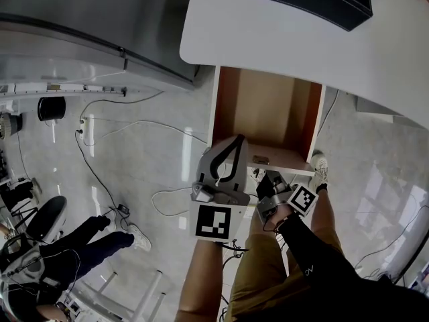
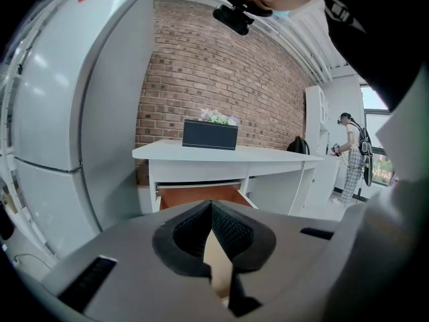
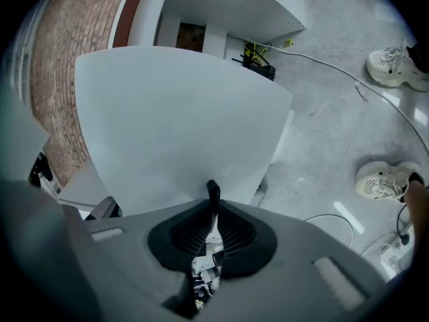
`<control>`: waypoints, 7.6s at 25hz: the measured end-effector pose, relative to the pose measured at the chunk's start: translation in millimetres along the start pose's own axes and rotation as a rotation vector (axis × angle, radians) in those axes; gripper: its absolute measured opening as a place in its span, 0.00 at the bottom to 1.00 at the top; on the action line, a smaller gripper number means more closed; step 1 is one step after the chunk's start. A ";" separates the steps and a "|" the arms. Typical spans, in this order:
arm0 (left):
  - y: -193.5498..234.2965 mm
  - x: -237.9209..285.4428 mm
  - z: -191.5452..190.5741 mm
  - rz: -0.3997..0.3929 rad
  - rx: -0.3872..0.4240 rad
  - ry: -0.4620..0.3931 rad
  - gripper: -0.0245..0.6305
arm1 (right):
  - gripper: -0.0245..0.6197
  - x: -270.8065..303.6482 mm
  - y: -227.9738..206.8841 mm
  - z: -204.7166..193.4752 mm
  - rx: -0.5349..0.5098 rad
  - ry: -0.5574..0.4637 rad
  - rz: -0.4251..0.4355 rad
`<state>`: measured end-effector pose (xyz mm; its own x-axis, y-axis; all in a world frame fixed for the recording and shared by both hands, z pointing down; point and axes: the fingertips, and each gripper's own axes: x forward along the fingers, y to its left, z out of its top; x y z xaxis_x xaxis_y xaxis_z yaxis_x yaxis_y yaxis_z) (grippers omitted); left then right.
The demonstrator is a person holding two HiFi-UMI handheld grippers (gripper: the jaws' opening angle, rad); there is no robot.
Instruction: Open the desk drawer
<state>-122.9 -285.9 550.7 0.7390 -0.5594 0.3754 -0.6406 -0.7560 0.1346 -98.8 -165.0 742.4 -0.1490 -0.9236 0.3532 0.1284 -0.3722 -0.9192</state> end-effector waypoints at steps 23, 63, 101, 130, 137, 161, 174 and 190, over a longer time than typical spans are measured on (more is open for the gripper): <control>-13.2 11.3 -3.3 0.002 -0.005 0.040 0.05 | 0.08 15.1 -25.0 15.0 -0.027 -0.003 -0.002; -21.0 49.2 -8.6 -0.052 0.032 0.092 0.05 | 0.30 16.4 -51.8 28.5 -0.144 0.121 -0.020; -131.8 -55.3 110.3 0.185 0.090 0.118 0.05 | 0.65 -111.0 189.2 83.9 -0.723 0.334 0.164; -236.7 -200.9 283.3 0.364 0.111 -0.169 0.05 | 0.90 -281.4 465.1 58.1 -1.738 0.282 0.588; -247.9 -224.1 306.4 0.394 0.108 -0.215 0.05 | 0.90 -297.9 487.3 49.1 -1.765 0.261 0.664; -247.7 -210.1 337.7 0.362 0.153 -0.337 0.05 | 0.89 -300.4 511.1 65.4 -1.918 0.097 0.691; -243.2 -205.3 336.0 0.372 0.175 -0.358 0.05 | 0.87 -302.5 516.7 58.7 -1.972 0.094 0.710; -254.2 -199.6 333.6 0.338 0.181 -0.350 0.05 | 0.39 -316.2 519.9 62.5 -1.946 0.054 0.728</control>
<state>-37.9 -95.5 135.6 0.5420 -0.8395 0.0376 -0.8324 -0.5425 -0.1133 76.4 -72.2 163.7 -0.5871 -0.8080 -0.0484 -0.8003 0.5704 0.1848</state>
